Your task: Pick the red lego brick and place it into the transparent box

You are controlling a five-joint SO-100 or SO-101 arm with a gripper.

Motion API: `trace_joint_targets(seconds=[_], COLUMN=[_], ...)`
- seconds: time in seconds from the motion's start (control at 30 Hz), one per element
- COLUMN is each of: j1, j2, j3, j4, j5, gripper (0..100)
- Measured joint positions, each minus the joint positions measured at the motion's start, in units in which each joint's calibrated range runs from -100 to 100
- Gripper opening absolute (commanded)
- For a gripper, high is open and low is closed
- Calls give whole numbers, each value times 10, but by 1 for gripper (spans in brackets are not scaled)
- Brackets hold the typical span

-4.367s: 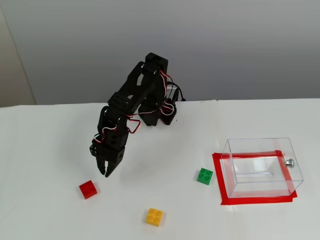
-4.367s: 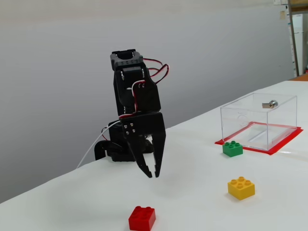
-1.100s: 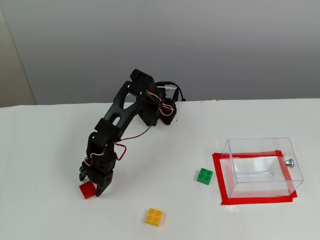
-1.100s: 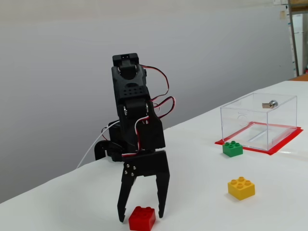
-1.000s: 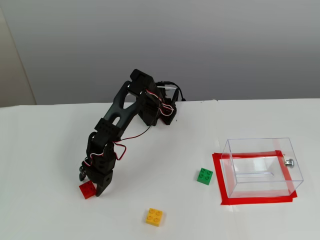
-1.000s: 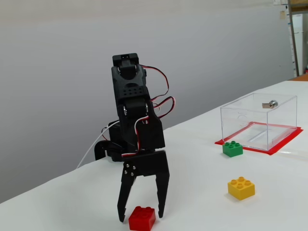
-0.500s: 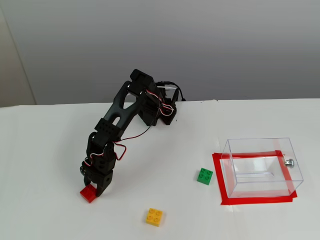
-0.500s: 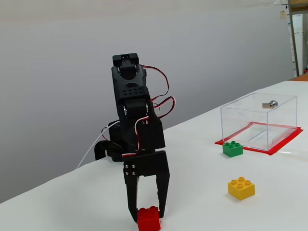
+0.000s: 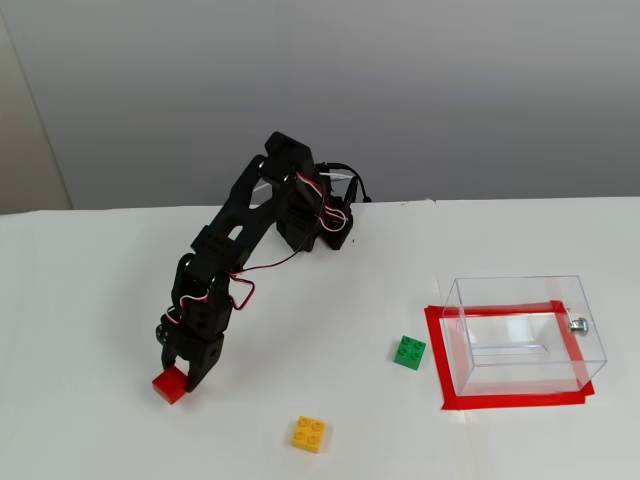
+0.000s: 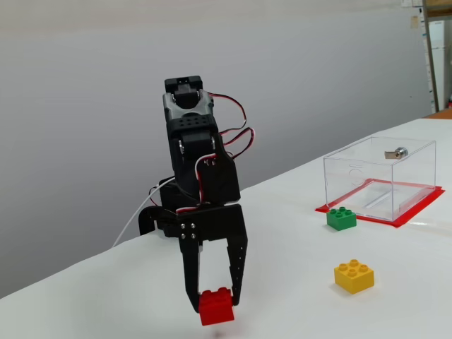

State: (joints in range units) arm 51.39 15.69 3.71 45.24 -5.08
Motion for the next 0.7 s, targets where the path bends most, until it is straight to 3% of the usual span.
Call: trace_joint_targets(seconds=[0.2, 0.7], j1=[-6, -131], j2=[-68, -247], j3=[0, 0], j4=[24, 179], j5=[0, 0], gripper=[2, 3])
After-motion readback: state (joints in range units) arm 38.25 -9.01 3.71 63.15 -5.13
